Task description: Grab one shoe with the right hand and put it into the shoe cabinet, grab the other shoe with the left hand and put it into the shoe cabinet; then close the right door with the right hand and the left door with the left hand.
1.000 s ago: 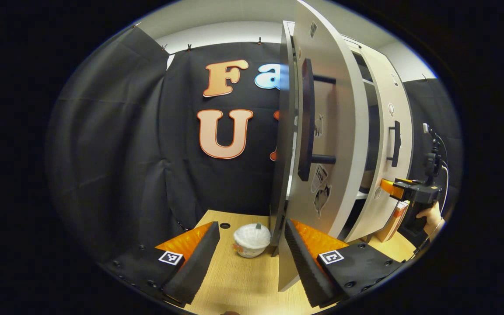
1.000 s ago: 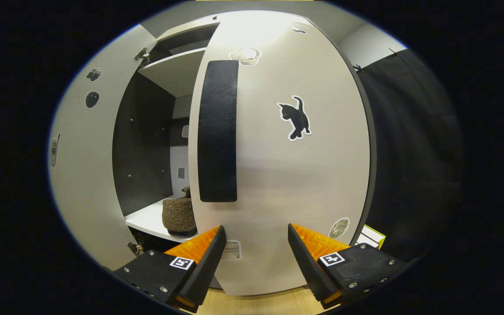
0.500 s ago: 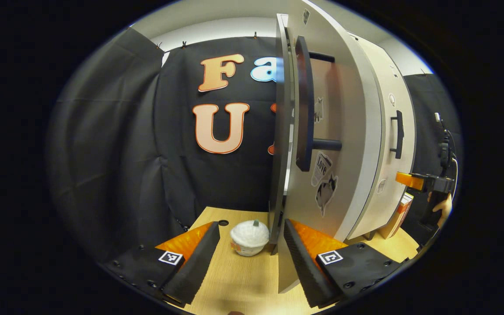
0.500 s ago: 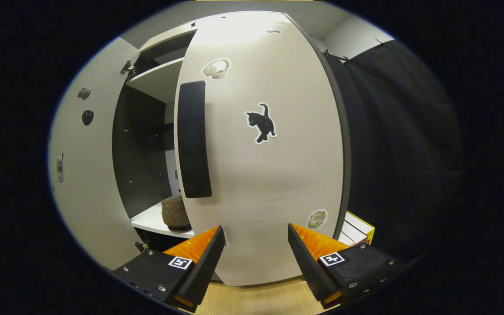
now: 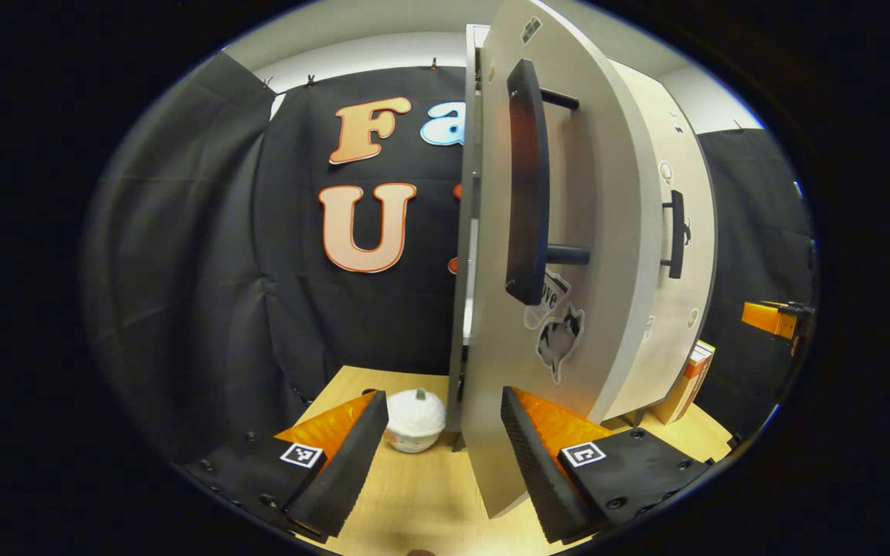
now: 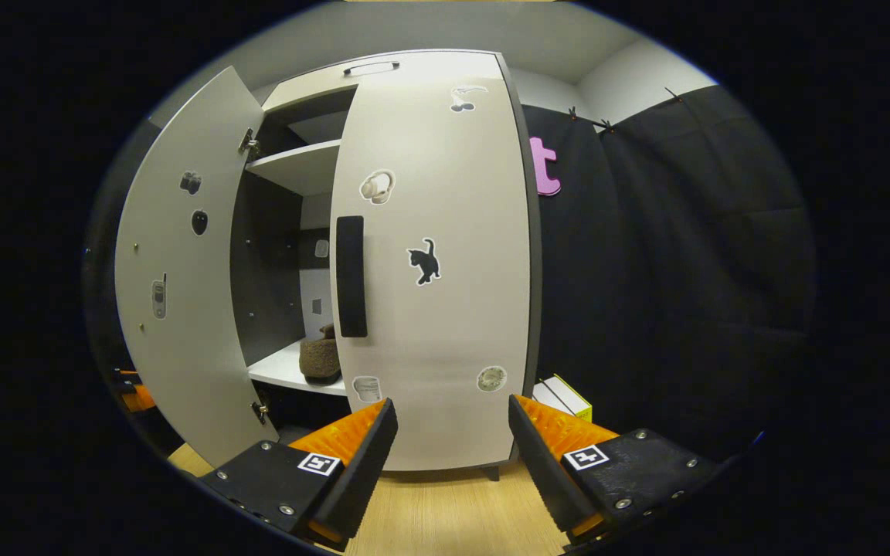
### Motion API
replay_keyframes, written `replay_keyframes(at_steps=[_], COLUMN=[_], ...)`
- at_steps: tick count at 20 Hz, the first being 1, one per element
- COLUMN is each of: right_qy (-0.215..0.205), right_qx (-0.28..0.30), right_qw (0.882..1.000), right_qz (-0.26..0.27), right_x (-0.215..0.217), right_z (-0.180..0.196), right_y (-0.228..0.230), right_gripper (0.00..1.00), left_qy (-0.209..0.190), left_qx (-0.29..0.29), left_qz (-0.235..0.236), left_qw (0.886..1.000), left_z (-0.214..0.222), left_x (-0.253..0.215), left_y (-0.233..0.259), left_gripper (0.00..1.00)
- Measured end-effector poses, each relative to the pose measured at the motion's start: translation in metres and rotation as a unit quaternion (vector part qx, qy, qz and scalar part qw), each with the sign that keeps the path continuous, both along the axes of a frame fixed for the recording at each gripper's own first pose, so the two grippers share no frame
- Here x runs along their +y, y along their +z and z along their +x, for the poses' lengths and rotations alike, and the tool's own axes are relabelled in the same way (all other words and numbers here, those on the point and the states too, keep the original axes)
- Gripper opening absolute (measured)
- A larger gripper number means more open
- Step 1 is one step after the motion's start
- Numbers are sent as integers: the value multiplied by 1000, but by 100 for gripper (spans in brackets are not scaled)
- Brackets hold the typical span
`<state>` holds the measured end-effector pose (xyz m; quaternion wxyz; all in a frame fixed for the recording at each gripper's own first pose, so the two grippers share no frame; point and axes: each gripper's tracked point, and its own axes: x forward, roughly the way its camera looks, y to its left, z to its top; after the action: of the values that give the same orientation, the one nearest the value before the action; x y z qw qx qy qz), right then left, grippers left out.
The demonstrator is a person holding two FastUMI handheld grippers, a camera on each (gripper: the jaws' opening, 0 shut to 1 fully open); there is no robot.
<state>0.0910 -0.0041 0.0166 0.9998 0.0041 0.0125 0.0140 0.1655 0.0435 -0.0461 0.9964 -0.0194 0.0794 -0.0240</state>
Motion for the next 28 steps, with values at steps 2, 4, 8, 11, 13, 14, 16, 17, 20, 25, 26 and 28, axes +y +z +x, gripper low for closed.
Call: replay_keyframes(at_steps=[2, 4, 8, 11, 13, 14, 16, 17, 20, 25, 26, 28], right_qy=[-1, -2, -2, -5, -5, -4, -6, -7, -13, -29, -33, -41], right_qx=[-6, -12, -19, -22, -23, -24, -25, -24, -22, -19, -18, -17], right_qw=[1000, 1000, 1000, 1000, 1000, 1000, 1000, 1000, 1000, 999, 999, 999], right_qz=[1, 1, -6, -12, -13, -13, -12, -10, -7, -8, -8, -10], right_x=[-7, -14, -20, -25, -26, -27, -30, -32, -40, -60, -64, -74], right_z=[-15, -28, -45, -50, -52, -52, -50, -51, -48, -43, -42, -42], right_y=[10, 18, 27, 30, 30, 30, 30, 29, 26, 22, 22, 20], right_gripper=[90, 89, 89, 89, 89, 89, 89, 89, 89, 89, 89, 89], left_qy=[-12, -18, -12, -16, -18, -20, -25, -27, -42, -50, -50, -51], left_qx=[0, 4, 6, 10, 9, 7, 8, 9, 8, 3, 2, -5], left_qz=[-4, -7, 5, -7, -7, -7, -11, -13, -24, -18, -12, -1], left_qw=[1000, 1000, 1000, 1000, 1000, 1000, 1000, 1000, 999, 999, 999, 999], left_z=[4, 11, 23, 32, 38, 42, 46, 49, 61, 97, 104, 115], left_x=[-12, -22, -27, -32, -37, -39, -46, -50, -69, -94, -98, -106], left_y=[-1, -4, -7, -9, -7, -6, -8, -9, -11, -7, -6, 2], left_gripper=[96, 94, 96, 99, 99, 99, 96, 96, 96, 99, 98, 95])
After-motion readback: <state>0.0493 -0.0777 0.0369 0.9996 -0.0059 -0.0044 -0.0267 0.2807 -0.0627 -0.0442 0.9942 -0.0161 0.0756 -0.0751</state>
